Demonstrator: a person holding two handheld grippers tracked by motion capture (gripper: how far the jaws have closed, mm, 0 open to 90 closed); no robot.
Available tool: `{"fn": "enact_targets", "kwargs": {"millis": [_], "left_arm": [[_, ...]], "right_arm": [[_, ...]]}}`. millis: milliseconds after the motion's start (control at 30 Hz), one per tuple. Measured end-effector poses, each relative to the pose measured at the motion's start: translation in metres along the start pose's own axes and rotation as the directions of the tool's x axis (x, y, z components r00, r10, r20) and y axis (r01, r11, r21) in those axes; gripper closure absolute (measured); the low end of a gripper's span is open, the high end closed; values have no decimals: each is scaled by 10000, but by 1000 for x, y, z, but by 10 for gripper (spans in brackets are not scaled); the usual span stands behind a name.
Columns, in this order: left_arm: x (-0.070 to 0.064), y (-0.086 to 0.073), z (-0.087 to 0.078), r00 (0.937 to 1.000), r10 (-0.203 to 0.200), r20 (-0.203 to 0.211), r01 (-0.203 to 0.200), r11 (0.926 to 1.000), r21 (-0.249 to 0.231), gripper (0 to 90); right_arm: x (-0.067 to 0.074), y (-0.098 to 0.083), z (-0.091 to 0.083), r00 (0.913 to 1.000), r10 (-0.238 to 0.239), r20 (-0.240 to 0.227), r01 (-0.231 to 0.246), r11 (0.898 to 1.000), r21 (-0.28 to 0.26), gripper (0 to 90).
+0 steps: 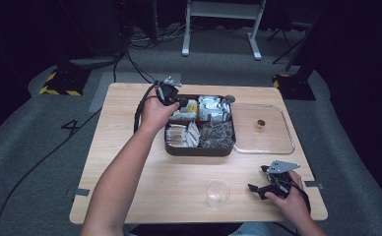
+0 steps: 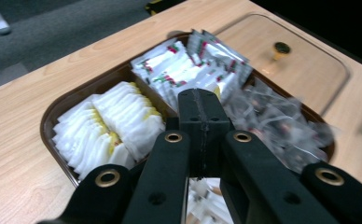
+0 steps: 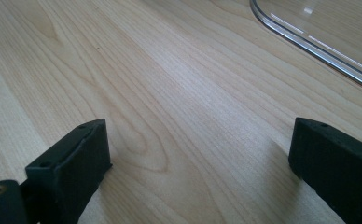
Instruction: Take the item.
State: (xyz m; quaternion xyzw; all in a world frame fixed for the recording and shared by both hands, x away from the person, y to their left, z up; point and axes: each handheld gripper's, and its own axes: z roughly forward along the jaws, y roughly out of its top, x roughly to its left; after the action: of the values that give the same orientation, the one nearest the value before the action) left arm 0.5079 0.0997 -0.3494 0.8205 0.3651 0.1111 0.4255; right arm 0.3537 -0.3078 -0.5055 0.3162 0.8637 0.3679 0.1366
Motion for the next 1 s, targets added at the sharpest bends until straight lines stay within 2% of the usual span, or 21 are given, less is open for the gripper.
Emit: {"fn": "enact_targets", "kwargs": {"millis": [100,133,200,267,333,400,433,467,500,533,633,767,800,833,867,1000], "left_arm": [[-7,-2,-9,9994,146,304,-144,9999,-70,900],[-13,-2,-17,9982,347,484,-340,9993,-145,900],[-16,-3,-20,9974,431,575,-420,9989,-200,900],[-24,-4,-28,9946,665,800,-643,9975,-289,900],[-31,-6,-32,9927,738,950,-704,9968,-383,900],[-43,-10,-39,9875,1104,1128,-1064,9935,-405,900],[-43,-10,-39,9875,1104,1128,-1064,9935,-405,900],[-53,-14,-44,9834,1246,1317,-1192,9917,-484,900],[-53,-14,-44,9834,1246,1317,-1192,9917,-484,900],[-58,-16,-47,9790,1423,1458,-1361,9893,-518,900],[-71,-21,-55,9705,1630,1779,-1516,9855,-760,900],[-86,-29,-63,9590,1969,2039,-1808,9789,-951,900],[-93,-32,-67,9522,2139,2180,-1971,9756,-963,900],[-96,-34,-68,9497,2208,2223,-2026,9739,-1019,900],[-96,-34,-68,9497,2208,2223,-2026,9739,-1019,900],[-111,-42,-71,9347,2467,2559,-2259,9681,-1082,900]], "right_arm": [[0,0,0,10000,-8,-3,8,10000,2,55],[0,0,0,10000,-13,-4,13,10000,2,55],[0,0,0,10000,-15,-4,15,10000,2,55],[0,0,0,10000,-12,-3,12,10000,4,55],[0,0,0,10000,-16,-7,16,10000,2,55],[0,0,0,10000,-16,-7,16,10000,3,55],[0,0,0,10000,-16,-7,16,10000,3,55],[0,0,0,10000,-15,-8,15,10000,3,55],[0,0,0,10000,-15,-8,15,10000,3,55],[0,0,0,10000,-16,-8,16,10000,3,55],[0,0,0,10000,-15,-11,15,10000,3,55],[0,0,0,10000,-14,-10,14,10000,2,55],[0,0,0,10000,-15,-8,15,10000,4,55],[0,0,0,10000,-15,-8,15,10000,4,55],[0,0,0,10000,-15,-8,15,10000,4,55],[0,0,0,10000,-13,-9,13,10000,4,55]]}}
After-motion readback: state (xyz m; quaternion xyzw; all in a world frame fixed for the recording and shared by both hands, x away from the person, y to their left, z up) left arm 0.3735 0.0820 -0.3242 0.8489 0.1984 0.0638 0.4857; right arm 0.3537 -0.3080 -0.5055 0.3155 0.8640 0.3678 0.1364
